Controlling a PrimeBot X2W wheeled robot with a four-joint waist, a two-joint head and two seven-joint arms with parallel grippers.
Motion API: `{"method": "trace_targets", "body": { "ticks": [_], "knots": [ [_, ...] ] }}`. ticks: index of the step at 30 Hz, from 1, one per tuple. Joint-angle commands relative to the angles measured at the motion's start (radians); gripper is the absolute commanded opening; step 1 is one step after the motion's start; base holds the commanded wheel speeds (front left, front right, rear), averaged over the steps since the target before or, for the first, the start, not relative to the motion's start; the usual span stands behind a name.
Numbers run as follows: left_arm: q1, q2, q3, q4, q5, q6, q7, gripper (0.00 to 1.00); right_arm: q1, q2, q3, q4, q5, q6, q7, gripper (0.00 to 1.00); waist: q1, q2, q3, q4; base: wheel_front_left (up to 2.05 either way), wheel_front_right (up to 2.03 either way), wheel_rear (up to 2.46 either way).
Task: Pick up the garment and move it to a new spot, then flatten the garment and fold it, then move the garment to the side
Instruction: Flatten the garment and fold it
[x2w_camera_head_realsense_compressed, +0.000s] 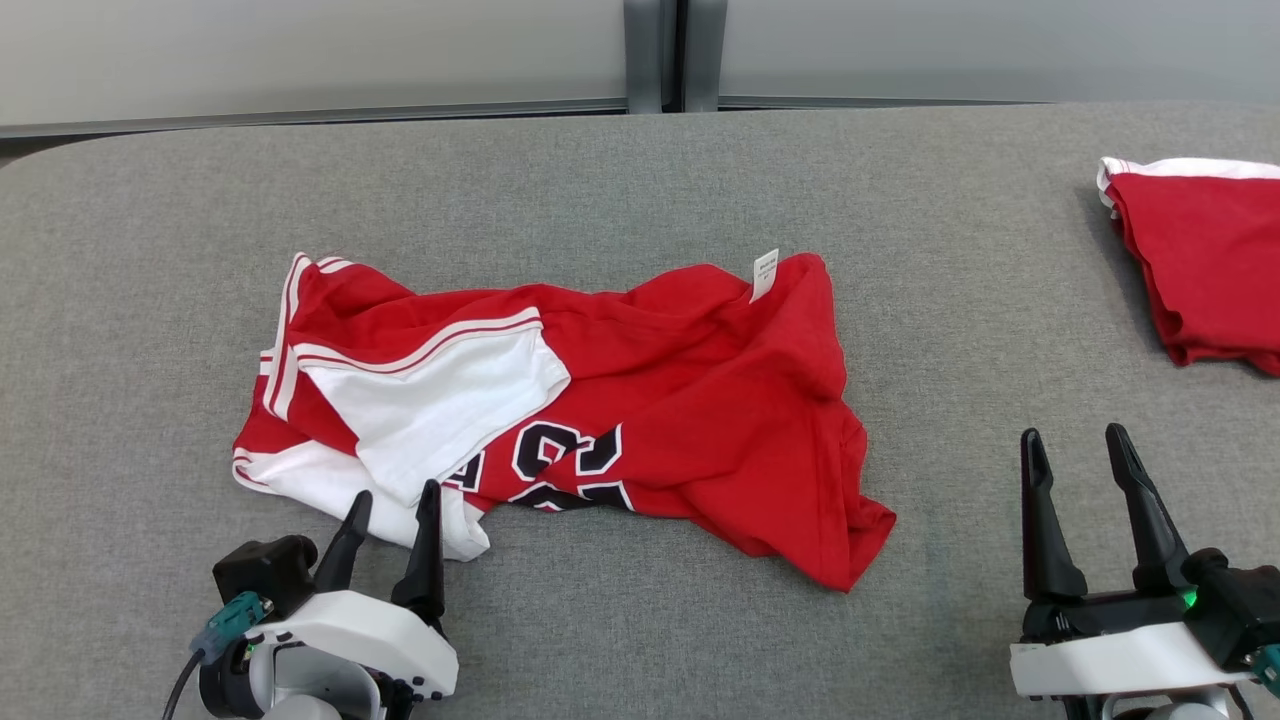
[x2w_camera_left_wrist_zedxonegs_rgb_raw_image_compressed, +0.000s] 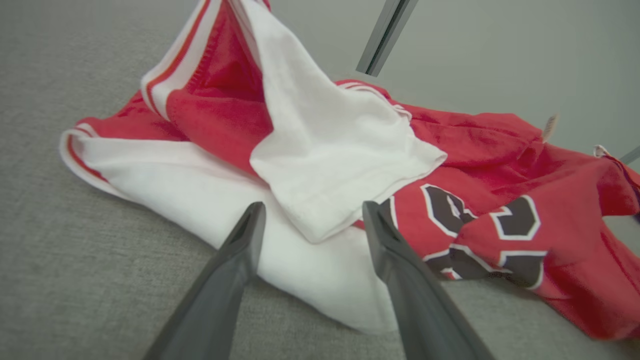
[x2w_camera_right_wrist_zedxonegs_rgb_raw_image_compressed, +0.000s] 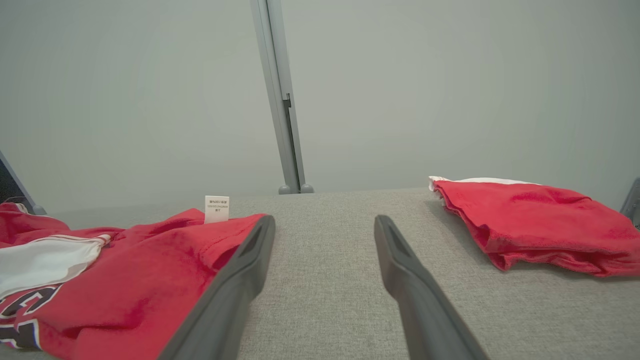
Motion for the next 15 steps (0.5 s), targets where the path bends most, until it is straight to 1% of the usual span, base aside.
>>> {"method": "trace_targets", "body": {
  "ticks": [1,4,9,10,11,12,13,14,15],
  "knots": [
    [-0.007,-0.001,0.004,0.007,-0.011,0.011,0.010,1.00,-0.006,-0.003,0.001,0.001,0.002,-0.002,-0.001,1.00,0.0000,0.0000,0.000,0.000,0.00,0.00,0.00],
    [-0.021,-0.005,0.006,0.024,-0.020,0.024,0.029,1.00,-0.010,-0.010,0.003,-0.001,0.006,-0.002,-0.001,1.00,0.0000,0.0000,0.000,-0.002,0.00,0.00,0.00],
    [-0.034,-0.011,0.009,0.028,-0.037,0.010,0.030,1.00,-0.005,-0.013,0.004,-0.003,0.004,-0.002,-0.001,1.00,0.0000,0.0000,0.003,-0.009,0.00,0.00,0.00],
    [-0.036,-0.010,0.007,0.027,-0.040,0.007,0.028,0.94,-0.002,-0.013,0.002,-0.004,0.004,-0.002,-0.001,1.00,0.0000,0.0000,0.005,-0.012,0.00,0.00,0.00],
    [-0.036,-0.010,0.007,0.027,-0.040,0.007,0.028,0.94,-0.002,-0.013,0.002,-0.004,0.004,-0.002,-0.001,1.00,0.0000,0.0000,0.005,-0.012,0.00,0.00,0.00],
    [-0.040,-0.006,0.005,0.026,-0.037,0.004,0.023,0.17,-0.001,-0.012,0.002,-0.004,0.004,-0.002,-0.001,1.00,0.0000,0.0000,0.007,-0.014,0.00,0.00,0.00],
    [-0.040,-0.006,0.005,0.026,-0.037,0.004,0.023,0.17,-0.001,-0.012,0.002,-0.004,0.004,-0.002,-0.001,1.00,0.0000,0.0000,0.007,-0.014,0.00,0.00,0.00],
    [-0.043,-0.003,0.004,0.022,-0.032,0.003,0.017,0.00,-0.001,-0.011,0.003,-0.004,0.004,-0.002,-0.001,1.00,0.0000,0.0000,0.007,-0.015,0.00,0.00,0.00],
    [-0.043,-0.001,0.001,0.023,-0.032,0.000,0.018,0.00,-0.001,-0.011,0.003,-0.003,0.005,-0.002,-0.001,1.00,0.0000,0.0000,0.007,-0.016,0.00,0.00,0.00]
  ]
}}
